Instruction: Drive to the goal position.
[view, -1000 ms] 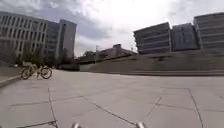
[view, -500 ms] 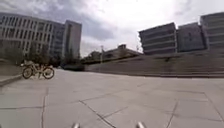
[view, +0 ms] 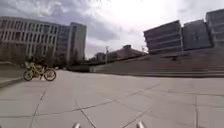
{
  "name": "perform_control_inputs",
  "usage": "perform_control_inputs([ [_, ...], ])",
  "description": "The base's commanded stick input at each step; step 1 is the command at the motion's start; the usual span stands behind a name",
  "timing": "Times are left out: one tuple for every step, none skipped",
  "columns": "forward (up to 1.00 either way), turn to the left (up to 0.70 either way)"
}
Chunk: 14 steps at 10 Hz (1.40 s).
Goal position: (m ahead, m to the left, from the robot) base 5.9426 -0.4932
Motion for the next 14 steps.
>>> perform_control_inputs([
  [0.70,0.14],
  [0.70,0.14],
  [0.70,0.14],
  [0.70,0.14],
  [0.70,0.14],
  [0.70,0.14],
  [0.70,0.14],
  [0.70,0.14],
  [0.70,0.14],
  [0.70,0.14],
  [0.70,0.14],
  [0.70,0.14],
  [0.70,0.14],
  [0.70,0.14],
])
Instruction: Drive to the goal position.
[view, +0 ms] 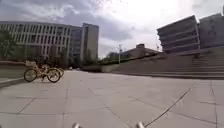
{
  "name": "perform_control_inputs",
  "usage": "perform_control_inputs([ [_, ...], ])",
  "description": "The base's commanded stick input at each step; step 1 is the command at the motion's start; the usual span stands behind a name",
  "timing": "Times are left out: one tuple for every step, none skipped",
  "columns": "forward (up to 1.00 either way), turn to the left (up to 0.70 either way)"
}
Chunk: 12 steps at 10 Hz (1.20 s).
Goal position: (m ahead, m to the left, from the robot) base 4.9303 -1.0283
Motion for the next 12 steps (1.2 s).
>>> perform_control_inputs([
  [0.70,0.14],
  [0.70,0.14],
  [0.70,0.14],
  [0.70,0.08],
  [0.70,0.01],
  [0.70,0.00],
  [0.70,0.00],
  [0.70,0.00],
  [0.70,0.00],
  [0.70,0.00],
  [0.70,0.00],
  [0.70,0.00],
])
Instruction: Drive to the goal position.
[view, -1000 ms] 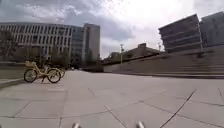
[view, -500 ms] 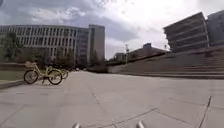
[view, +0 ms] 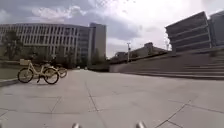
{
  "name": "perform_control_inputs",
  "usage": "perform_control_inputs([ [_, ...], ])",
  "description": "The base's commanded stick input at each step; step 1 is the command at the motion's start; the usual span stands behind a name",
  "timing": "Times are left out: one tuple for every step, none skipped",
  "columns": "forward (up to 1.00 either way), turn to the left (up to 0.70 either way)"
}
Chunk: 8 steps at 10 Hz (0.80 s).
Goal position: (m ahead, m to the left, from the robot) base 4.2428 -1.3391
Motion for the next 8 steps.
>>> perform_control_inputs([
  [0.70,0.00],
  [0.70,0.00],
  [0.70,0.00],
  [0.70,0.00],
  [0.70,0.00],
  [0.70,0.14],
  [0.70,0.14],
  [0.70,0.14],
])
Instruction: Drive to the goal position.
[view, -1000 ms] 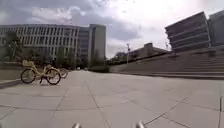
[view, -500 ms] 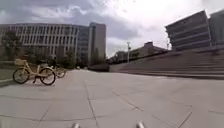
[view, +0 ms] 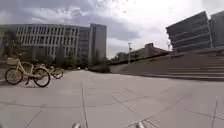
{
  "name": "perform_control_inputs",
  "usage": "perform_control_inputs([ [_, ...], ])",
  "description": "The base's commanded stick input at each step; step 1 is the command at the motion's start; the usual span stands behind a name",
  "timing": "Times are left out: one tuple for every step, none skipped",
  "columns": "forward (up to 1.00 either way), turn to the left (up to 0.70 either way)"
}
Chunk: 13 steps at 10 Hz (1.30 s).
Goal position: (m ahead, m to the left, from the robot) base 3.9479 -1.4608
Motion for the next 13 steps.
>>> perform_control_inputs([
  [0.70,0.14],
  [0.70,0.12],
  [0.70,0.06],
  [0.70,0.00],
  [0.70,0.00],
  [0.70,0.00],
  [0.70,0.00],
  [0.70,0.00],
  [0.70,0.00],
  [0.70,0.00],
  [0.70,0.00],
  [0.70,0.00],
  [0.70,0.00],
])
